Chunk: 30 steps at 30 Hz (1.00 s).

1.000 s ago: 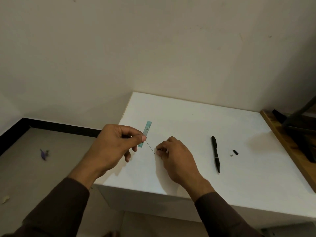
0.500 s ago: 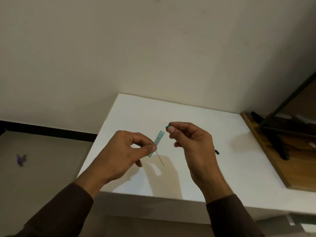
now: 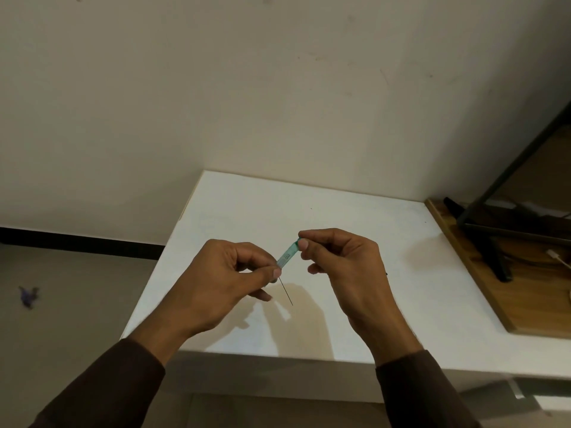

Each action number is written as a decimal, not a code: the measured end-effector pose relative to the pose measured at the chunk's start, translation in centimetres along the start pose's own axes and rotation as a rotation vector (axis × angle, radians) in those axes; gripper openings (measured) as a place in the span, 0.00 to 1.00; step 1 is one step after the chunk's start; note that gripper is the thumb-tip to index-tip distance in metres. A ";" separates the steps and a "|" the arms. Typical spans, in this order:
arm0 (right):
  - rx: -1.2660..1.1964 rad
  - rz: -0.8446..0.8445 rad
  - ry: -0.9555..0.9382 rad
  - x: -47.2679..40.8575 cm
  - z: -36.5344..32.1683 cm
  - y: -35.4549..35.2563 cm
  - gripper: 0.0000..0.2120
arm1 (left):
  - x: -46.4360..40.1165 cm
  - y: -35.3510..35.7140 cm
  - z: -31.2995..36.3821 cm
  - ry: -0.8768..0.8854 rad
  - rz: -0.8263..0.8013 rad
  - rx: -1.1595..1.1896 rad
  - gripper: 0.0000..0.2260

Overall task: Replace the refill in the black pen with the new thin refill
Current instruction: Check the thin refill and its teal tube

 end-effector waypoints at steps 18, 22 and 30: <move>0.040 -0.034 -0.030 0.0 -0.4 0.0 0.06 | -0.2 -0.6 0.0 -0.007 0.049 0.003 0.02; 0.063 -0.054 -0.044 0.2 -0.3 0.5 0.08 | -0.1 -0.7 -0.2 -0.014 0.056 0.007 0.03; -0.115 -0.067 0.085 0.4 1.3 1.4 0.03 | 0.0 -0.9 -0.3 -0.025 0.043 -0.001 0.03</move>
Point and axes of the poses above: each hand's wrist, its own x-axis away from the middle knuckle, its own y-axis out of the palm, z = x × y, the point moved 10 cm from there along -x, towards the middle knuckle, and after that the axes turned 11 degrees about x, right-handed, at the moved point
